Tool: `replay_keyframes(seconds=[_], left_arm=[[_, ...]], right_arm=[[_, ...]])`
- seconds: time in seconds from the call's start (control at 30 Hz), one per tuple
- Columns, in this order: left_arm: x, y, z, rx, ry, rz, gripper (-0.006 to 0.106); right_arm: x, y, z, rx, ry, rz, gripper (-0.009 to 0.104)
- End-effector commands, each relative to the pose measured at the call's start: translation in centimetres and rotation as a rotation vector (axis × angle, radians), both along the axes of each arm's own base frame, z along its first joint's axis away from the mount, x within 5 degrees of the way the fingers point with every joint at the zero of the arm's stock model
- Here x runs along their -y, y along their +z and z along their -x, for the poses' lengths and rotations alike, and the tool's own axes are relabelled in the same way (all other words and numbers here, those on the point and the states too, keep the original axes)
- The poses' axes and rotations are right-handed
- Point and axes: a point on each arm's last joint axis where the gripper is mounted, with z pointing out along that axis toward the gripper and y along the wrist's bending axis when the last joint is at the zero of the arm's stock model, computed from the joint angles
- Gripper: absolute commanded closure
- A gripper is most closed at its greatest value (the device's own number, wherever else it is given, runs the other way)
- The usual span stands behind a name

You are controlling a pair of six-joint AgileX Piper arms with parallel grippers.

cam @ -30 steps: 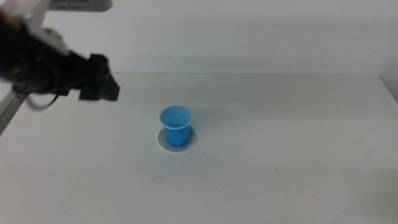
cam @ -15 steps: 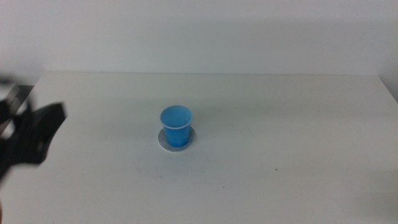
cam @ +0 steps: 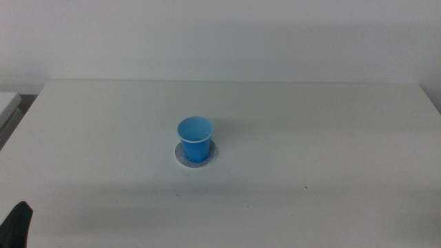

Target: Place an empty cup on a cup mat.

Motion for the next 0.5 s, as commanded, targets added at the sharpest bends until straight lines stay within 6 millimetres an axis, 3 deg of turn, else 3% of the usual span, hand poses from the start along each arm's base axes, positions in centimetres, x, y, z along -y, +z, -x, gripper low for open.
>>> replay_keyframes(seconds=[0.0,0.47], left_arm=[[-0.03,-0.06,0.03,0.005,0.003,-0.007,0.007],[-0.09,0.27,0.00,0.043,0.007,-0.040,0.007]], right_arm=[[0.00,-0.02,0.01,0.008,0.002,0.011,0.002],[0.00,-0.02,0.01,0.008,0.002,0.011,0.002]])
